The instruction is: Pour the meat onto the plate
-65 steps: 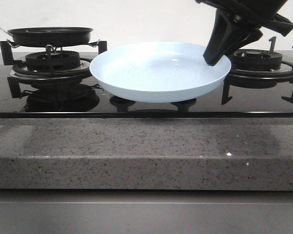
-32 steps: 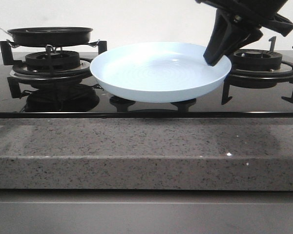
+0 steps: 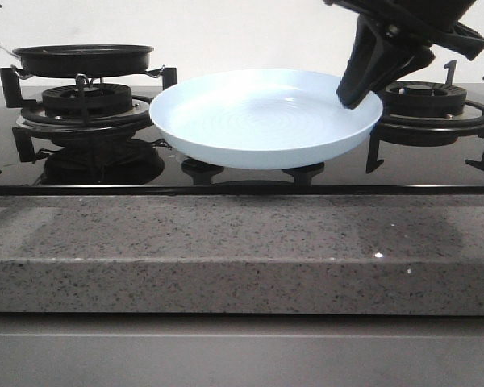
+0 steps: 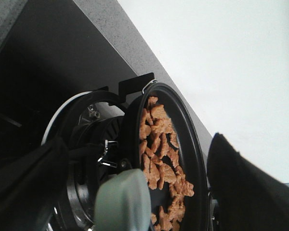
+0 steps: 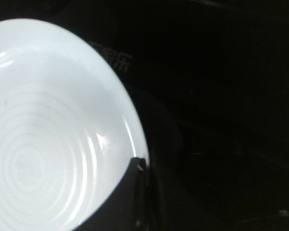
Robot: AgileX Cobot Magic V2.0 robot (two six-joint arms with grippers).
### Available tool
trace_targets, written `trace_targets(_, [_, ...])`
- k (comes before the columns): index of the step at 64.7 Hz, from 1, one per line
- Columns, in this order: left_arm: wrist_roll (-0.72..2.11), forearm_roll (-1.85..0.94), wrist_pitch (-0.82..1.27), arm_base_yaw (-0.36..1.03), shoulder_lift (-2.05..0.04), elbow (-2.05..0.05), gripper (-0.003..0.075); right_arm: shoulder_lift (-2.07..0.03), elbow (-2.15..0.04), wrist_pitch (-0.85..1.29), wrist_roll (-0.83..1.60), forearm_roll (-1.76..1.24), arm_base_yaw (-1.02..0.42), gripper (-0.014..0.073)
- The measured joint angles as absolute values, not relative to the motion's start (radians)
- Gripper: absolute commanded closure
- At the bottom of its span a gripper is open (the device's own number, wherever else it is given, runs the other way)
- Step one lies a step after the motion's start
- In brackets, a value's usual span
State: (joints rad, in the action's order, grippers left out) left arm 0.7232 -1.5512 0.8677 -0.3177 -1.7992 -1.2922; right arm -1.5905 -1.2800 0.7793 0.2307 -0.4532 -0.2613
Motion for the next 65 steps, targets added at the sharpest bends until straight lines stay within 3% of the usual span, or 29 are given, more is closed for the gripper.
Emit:
trace_targets(24, [0.725, -1.549, 0.888, -0.318, -1.801, -1.292, 0.0526, -1.591, -1.28, 0.781, 0.231, -0.453, -0.261, 0.0707])
trace_targets(45, [0.723, -1.565, 0.91, -0.318, -1.803, -1.296, 0.0741, -1.591, -1.28, 0.781, 0.231, -0.453, -0.261, 0.0707])
trace_targets(65, [0.752, -1.626, 1.01, -0.326, -1.796, -1.296, 0.0741, -1.591, -1.28, 0.781, 0.231, -0.453, -0.261, 0.0707])
